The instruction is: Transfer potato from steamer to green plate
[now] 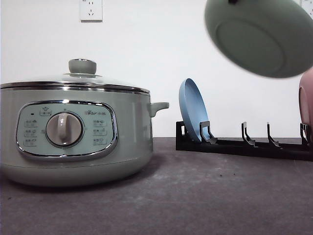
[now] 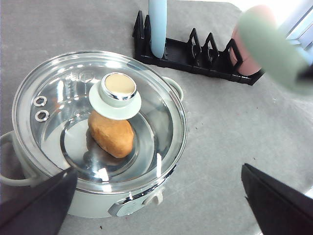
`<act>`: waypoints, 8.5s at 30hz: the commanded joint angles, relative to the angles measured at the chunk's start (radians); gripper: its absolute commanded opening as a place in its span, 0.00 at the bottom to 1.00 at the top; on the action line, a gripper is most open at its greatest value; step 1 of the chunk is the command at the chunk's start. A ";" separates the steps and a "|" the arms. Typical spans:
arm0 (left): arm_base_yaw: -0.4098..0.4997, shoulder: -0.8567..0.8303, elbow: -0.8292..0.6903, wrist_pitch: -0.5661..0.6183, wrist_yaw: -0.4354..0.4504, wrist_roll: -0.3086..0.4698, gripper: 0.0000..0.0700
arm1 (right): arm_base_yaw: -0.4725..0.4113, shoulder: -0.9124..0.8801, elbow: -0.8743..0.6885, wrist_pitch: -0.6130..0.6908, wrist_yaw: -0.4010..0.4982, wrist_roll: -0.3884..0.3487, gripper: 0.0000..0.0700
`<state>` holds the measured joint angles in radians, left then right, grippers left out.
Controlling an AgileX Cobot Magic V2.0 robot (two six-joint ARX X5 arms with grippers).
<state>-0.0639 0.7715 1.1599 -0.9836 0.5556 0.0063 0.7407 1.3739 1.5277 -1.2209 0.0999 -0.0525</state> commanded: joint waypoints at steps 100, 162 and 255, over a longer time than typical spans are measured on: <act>-0.316 0.721 0.539 -0.129 -0.440 -0.015 0.97 | 0.033 -0.423 -0.310 0.217 -0.059 0.132 0.53; -0.370 0.937 0.539 -0.167 -0.489 -0.049 0.09 | 0.033 -0.421 -0.310 0.236 -0.047 0.143 0.53; 0.058 0.484 0.550 -0.324 -0.724 0.001 0.00 | 0.037 0.775 0.640 0.358 -0.354 0.188 0.84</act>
<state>-0.0067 1.2663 1.6810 -1.3392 -0.1600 -0.0051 0.7648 2.1256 2.1368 -0.8780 -0.2572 0.1331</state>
